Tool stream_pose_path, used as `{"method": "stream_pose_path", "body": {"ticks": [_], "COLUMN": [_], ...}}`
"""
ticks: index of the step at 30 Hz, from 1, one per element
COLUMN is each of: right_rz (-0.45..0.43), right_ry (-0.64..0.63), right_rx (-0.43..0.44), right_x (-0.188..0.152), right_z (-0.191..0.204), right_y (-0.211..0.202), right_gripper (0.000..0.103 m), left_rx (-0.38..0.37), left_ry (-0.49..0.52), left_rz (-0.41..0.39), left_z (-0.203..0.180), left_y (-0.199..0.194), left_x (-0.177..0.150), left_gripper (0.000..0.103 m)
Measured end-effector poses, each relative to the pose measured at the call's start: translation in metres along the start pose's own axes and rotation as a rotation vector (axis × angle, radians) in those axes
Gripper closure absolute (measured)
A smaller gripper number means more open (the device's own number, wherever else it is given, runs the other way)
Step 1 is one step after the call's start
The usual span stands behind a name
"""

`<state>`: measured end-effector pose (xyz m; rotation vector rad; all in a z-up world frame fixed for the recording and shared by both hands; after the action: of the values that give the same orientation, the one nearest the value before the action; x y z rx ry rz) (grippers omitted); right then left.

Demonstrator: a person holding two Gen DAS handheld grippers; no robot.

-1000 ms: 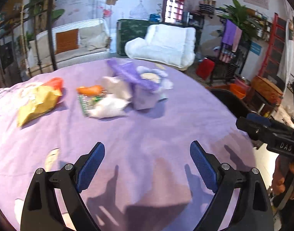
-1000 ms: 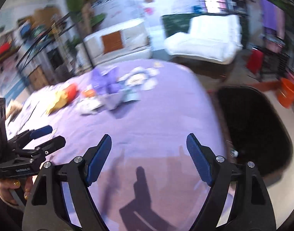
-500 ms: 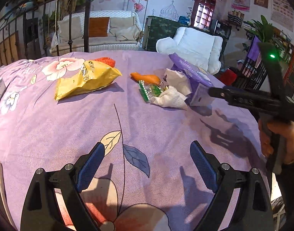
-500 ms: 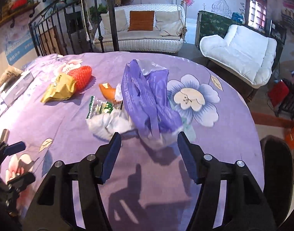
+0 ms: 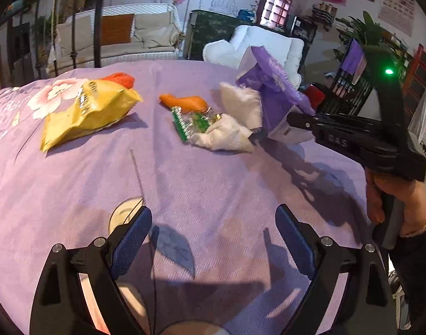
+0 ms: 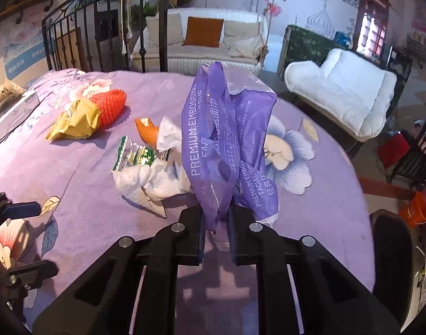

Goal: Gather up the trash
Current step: 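Grasp the white tissue with the left tool while the right tool holds the purple bag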

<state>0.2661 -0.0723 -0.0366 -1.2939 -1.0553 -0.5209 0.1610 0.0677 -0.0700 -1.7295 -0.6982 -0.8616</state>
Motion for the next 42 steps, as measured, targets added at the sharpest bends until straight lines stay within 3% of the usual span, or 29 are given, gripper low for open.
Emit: {"method": "stream_pose_path", "body": {"ticks": [4,11,18,24,31,37,42], "right_rz": [-0.045,-0.079,-0.08,-0.086,-0.09,-0.105,-0.129], "right_ry": [0.034,0.095,0.139,0.176,0.243,0.287,0.307], "right_rx": [-0.009,-0.014,-0.032,-0.042,-0.05,-0.055,-0.06], "right_x": [0.005,-0.004,-0.019,-0.028,-0.039,-0.044,-0.047], "right_z": [-0.007,-0.018,-0.033,-0.044,-0.055,-0.061,-0.068], "right_y": [-0.027,-0.065,-0.083,-0.093,-0.1,-0.106,-0.117], "right_gripper": [0.089,0.089,0.089,0.089,0.089,0.089,0.089], "left_rx": [-0.023,-0.054,-0.025,0.011,0.05,0.044,0.016], "left_ry": [0.025,0.053,0.137,0.164,0.148,0.091,0.043], "left_rz": [0.006,0.02,0.033,0.064,0.061,0.038,-0.013], "left_z": [-0.004,-0.014,-0.026,-0.03,-0.025,-0.023,-0.033], "left_y": [0.018,0.051,0.083,0.099,0.093,0.078,0.052], "left_x": [0.012,0.031,0.046,0.044,0.041,0.04,0.041], "left_gripper": [0.014,0.026,0.031,0.043,0.074,0.082,0.083]}}
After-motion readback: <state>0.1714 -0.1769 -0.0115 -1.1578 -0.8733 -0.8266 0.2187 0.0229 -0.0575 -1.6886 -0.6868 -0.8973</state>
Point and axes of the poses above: each gripper's, at about its wrist camera, not at the fingertips, and y roughly the way its jaws point, z to its left, x to its top, the point moved 2 cm from there along y, roughly the way its jaws point, and after that the axes turned 13 degrees about -z, right-handed, at the moved point
